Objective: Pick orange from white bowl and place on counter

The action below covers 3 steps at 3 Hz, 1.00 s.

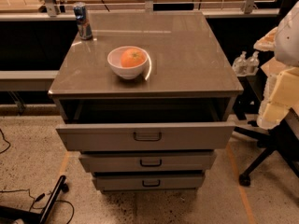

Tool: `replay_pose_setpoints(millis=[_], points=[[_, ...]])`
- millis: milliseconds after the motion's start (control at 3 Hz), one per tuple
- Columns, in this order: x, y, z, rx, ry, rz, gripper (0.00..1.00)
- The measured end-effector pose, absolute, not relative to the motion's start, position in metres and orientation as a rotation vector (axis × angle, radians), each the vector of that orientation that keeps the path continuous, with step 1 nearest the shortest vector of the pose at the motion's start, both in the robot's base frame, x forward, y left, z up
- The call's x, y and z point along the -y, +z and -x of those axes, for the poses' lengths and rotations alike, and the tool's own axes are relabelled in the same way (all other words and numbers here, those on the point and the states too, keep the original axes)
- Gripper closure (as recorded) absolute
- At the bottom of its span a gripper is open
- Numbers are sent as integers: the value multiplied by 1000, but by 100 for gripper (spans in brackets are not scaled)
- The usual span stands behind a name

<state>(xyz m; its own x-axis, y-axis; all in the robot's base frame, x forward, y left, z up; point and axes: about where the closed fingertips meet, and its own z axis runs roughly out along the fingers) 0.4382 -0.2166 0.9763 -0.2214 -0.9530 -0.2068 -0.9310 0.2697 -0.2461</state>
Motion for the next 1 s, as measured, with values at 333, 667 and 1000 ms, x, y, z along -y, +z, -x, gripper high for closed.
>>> replay_pose_setpoints(millis=[333,667,1000], points=[[217,976,-438,-2231,-99,1725,0],[211,977,-448,-2209,-117,1756,0],[184,973,-490,-2115,-106,1854,0]])
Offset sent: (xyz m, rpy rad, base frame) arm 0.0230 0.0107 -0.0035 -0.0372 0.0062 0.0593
